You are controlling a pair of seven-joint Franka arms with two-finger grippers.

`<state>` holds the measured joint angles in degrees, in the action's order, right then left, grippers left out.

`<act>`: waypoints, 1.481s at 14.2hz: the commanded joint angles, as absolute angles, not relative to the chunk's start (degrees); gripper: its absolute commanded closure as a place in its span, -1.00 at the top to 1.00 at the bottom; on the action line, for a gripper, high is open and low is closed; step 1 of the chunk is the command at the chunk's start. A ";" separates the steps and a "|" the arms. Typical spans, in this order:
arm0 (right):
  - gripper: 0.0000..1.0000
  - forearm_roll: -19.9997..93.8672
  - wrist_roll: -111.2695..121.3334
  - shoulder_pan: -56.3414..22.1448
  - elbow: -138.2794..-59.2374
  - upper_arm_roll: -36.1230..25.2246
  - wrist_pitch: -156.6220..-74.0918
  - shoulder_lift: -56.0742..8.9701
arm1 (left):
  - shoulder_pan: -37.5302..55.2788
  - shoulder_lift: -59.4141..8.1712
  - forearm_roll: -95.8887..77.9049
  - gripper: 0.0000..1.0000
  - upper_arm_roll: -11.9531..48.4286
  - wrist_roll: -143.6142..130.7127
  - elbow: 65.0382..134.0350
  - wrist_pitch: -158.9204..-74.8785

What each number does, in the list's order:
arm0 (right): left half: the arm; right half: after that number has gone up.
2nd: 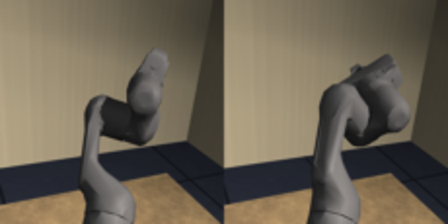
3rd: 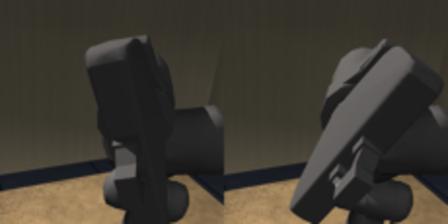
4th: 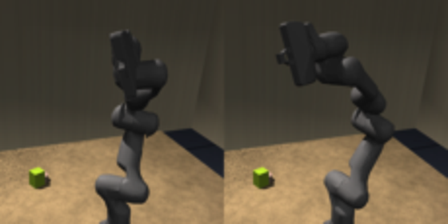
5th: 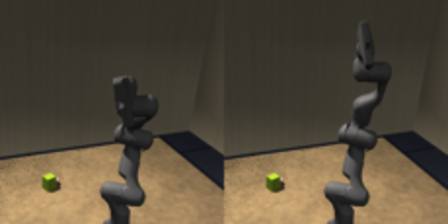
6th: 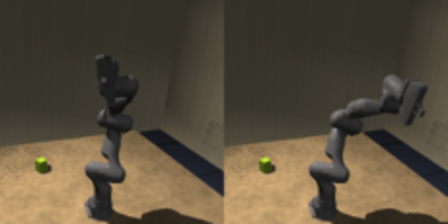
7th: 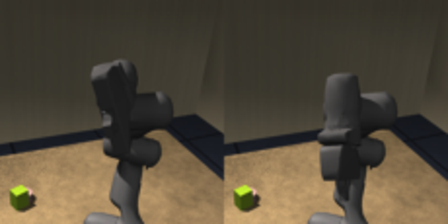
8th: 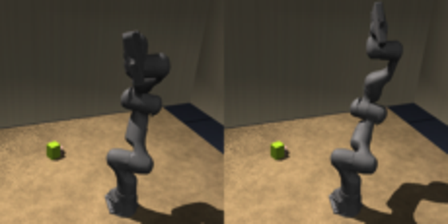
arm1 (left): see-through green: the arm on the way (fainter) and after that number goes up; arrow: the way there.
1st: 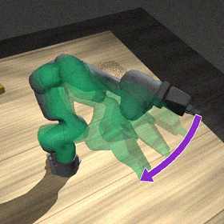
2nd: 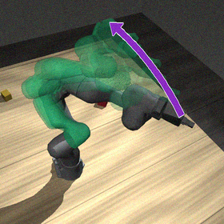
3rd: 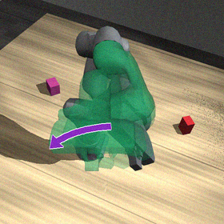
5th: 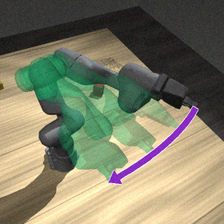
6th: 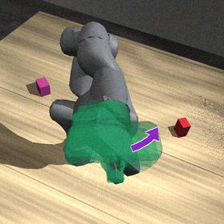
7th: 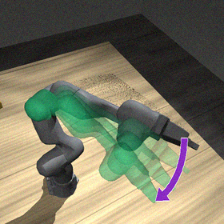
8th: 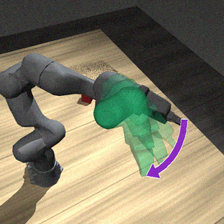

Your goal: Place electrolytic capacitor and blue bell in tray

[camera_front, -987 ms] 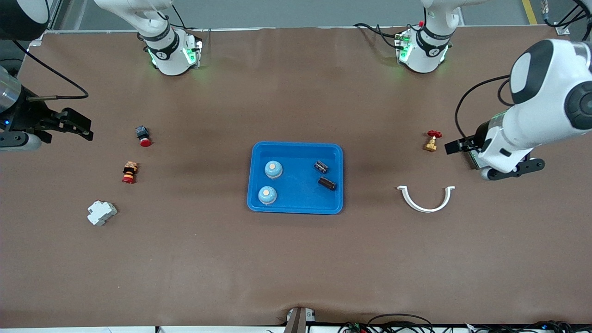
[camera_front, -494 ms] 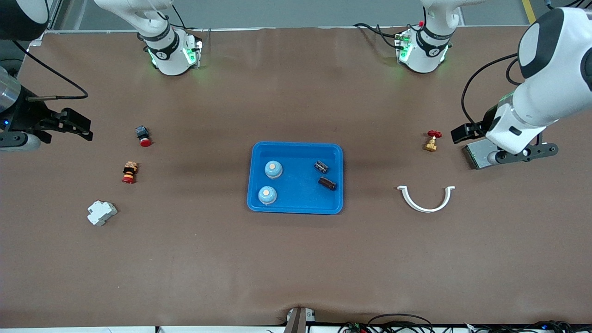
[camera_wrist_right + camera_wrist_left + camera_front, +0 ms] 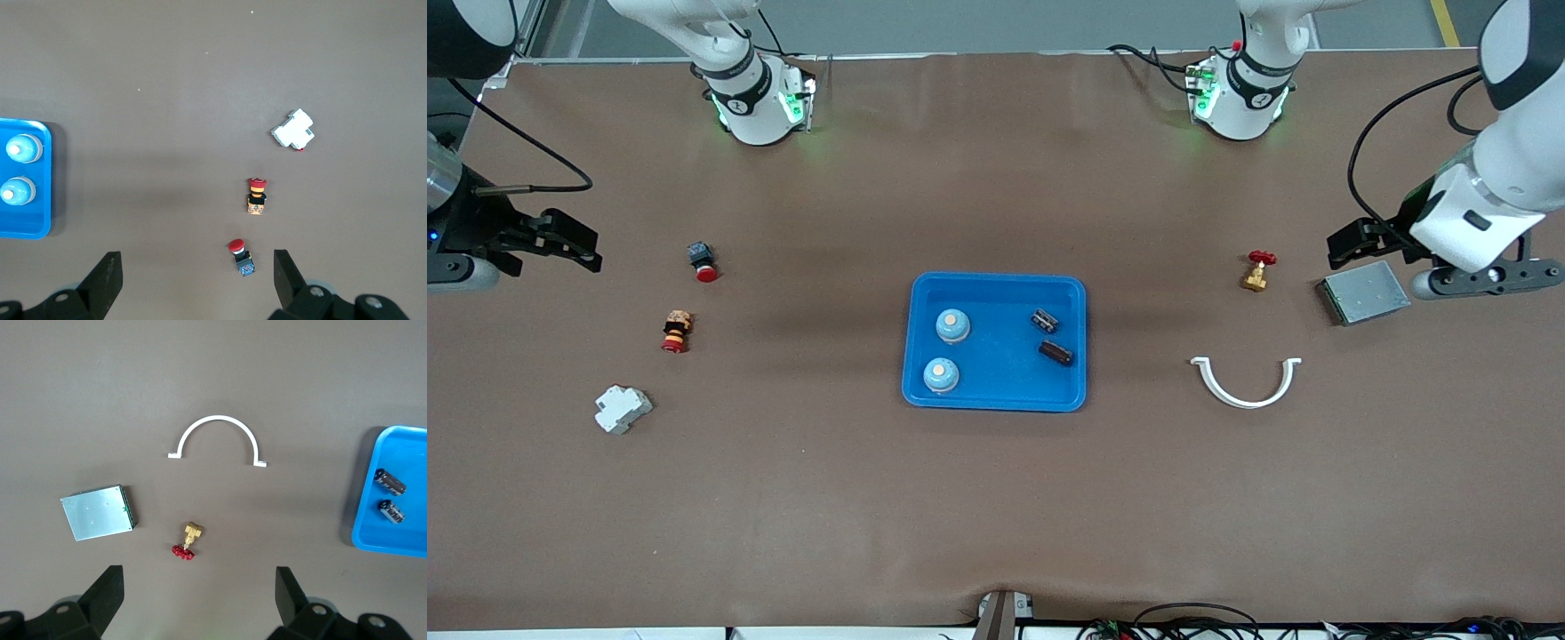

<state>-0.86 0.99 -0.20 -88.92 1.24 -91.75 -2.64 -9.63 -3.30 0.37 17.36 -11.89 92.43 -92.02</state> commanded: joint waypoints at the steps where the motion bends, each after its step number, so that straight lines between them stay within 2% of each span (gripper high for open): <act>1: 1.00 0.78 0.62 1.05 -89.03 1.23 -91.32 -1.76 | -9.67 -5.01 -0.79 1.00 17.49 -11.42 89.83 -90.44; 16: 1.00 0.79 -0.26 1.41 -89.30 1.14 -91.76 -1.85 | -9.06 -4.66 -0.44 1.00 17.84 -11.51 89.65 -90.44; 18: 1.00 0.79 -0.26 1.49 -89.30 1.14 -91.93 -1.93 | -7.13 -4.75 -0.35 1.00 16.97 -11.51 89.65 -90.35; 21: 1.00 0.79 -0.35 1.41 -89.30 1.14 -92.02 -1.93 | -3.36 -4.92 -0.09 1.00 12.41 -11.51 89.65 -90.35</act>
